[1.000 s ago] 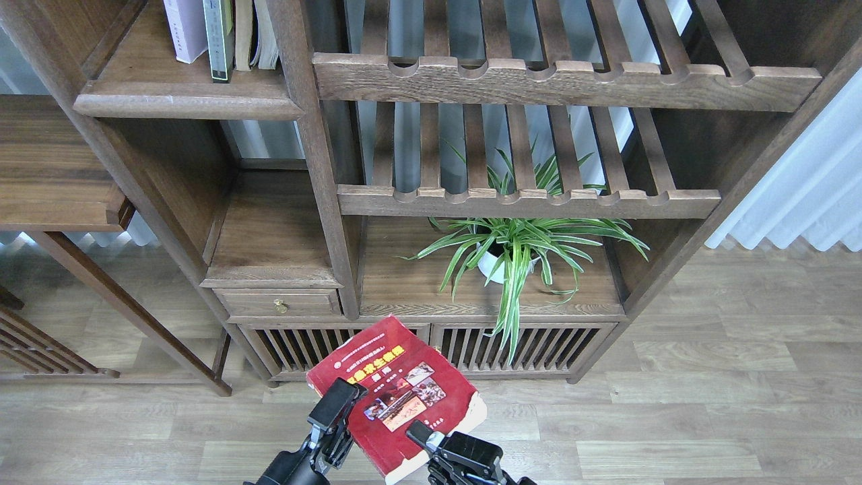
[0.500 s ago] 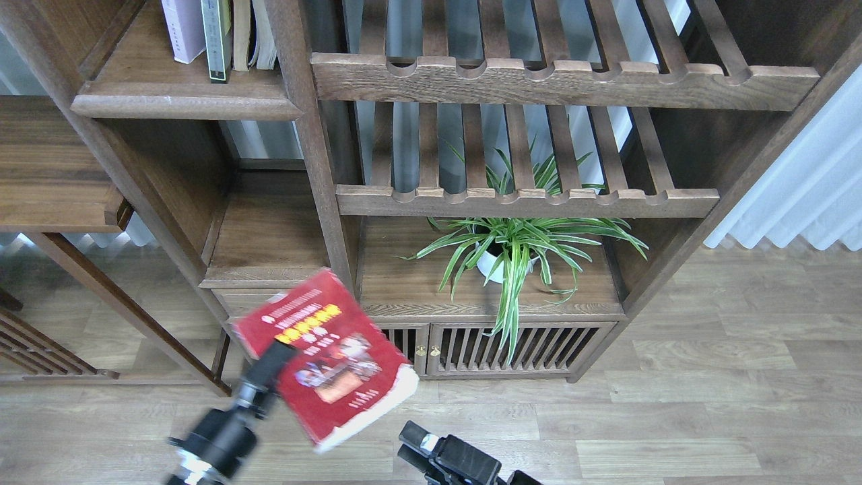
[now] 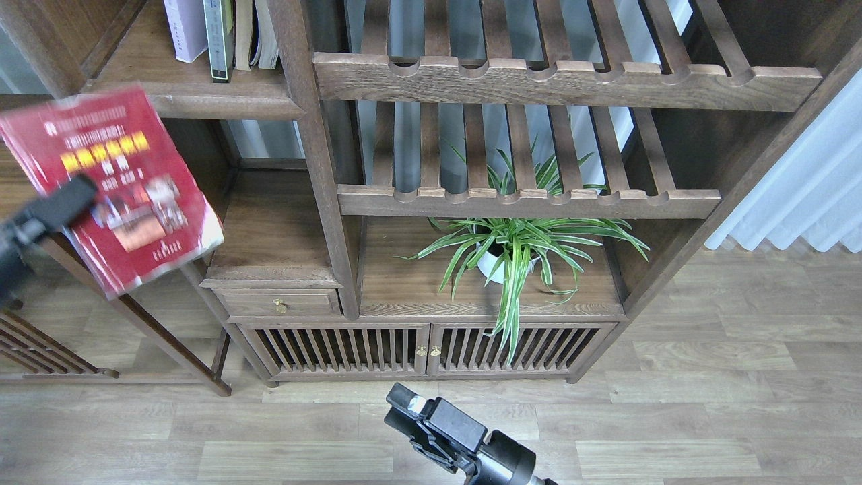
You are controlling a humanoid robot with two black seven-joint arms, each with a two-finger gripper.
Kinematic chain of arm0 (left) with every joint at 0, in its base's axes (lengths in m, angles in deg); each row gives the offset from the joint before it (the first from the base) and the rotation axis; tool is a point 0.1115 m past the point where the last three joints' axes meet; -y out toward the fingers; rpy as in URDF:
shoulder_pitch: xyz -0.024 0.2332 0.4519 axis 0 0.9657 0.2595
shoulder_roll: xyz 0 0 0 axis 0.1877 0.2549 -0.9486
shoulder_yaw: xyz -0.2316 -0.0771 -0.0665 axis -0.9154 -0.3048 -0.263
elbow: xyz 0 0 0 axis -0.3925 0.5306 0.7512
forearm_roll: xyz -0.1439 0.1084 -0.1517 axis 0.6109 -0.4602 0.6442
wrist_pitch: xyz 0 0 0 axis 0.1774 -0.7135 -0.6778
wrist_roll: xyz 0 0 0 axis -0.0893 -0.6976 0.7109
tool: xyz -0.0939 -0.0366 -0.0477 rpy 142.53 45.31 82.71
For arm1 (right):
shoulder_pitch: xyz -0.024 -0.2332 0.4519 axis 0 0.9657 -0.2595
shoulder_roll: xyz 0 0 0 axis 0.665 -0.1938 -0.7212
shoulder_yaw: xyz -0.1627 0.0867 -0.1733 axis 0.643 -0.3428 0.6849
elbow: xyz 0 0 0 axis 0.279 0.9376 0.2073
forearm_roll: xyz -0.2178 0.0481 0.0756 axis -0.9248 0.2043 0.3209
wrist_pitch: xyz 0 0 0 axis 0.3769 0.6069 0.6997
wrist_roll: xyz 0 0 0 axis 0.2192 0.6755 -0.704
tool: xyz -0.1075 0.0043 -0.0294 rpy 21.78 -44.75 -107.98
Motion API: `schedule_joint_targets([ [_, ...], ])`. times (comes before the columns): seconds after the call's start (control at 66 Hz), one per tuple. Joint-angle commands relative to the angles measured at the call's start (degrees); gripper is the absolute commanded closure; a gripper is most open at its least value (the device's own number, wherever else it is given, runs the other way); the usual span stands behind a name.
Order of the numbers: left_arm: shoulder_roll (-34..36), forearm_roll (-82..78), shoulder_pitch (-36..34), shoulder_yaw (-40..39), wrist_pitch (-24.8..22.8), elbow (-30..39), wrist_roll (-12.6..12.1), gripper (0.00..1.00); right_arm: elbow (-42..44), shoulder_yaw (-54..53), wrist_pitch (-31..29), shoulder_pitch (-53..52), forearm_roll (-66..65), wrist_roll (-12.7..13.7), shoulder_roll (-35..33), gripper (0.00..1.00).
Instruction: Organize books on shelf
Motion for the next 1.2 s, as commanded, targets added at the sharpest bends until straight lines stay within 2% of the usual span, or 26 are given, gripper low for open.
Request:
schedule_joint_targets([
  [0.0,6.52,-0.12,-9.45,2.55,-0.01,-0.14,-1.48,0.99,0.01,-0.22,0.00,0.05,0.01,-0.10,0.03,0.01],
  [0.03,7.67,-0.12,-10.96,3.08,-0.01,-0.23,-1.66,0.99,0.01,-0.23,0.00,0.14,0.01,-0.10,0.03,0.01],
  [0.045,11.33,-0.21,-15.75,5.78,-0.01,-0.40,-2.10,0.99,0.01,-0.31,0.00,0.22,0.01,-0.01,0.03,0.01],
  [0.121,15.05,-1.00,-21.68,9.06,-0.01,-0.58,-2.89,0.98,0.01,-0.40,0.00,0.31,0.01,-0.01,0.03,0.01],
  [0.212,20.32,-4.25,-32.12,15.29,-0.01,-1.10,-4.47,0.97,-0.08,-0.40,0.00,0.40,0.01,-0.01,0.03,0.01],
  [0.379,25.25,-8.99,-45.41,24.52,-0.01,-2.42,-8.16,0.97,-0.08,-0.49,0.00,0.31,0.01,-0.01,0.38,0.01],
  [0.424,25.87,-9.87,-47.78,25.76,-0.01,-3.04,-8.52,0.97,-0.08,-0.58,0.00,0.31,-0.08,-0.10,0.56,0.01],
  [0.621,24.29,-13.92,-50.25,25.41,-0.01,-6.73,-8.61,0.97,-0.08,-0.58,0.00,0.31,0.01,-0.01,0.73,0.01],
  [0.879,17.35,-18.67,-51.13,23.74,-0.01,-14.02,-8.52,0.97,-0.17,-0.58,0.00,-0.13,-0.08,-0.01,1.17,0.01],
  [1.182,10.49,-26.31,-57.28,23.39,-0.01,-20.61,-7.99,0.97,-0.17,-0.66,0.00,-0.13,0.01,-0.01,1.26,0.01],
])
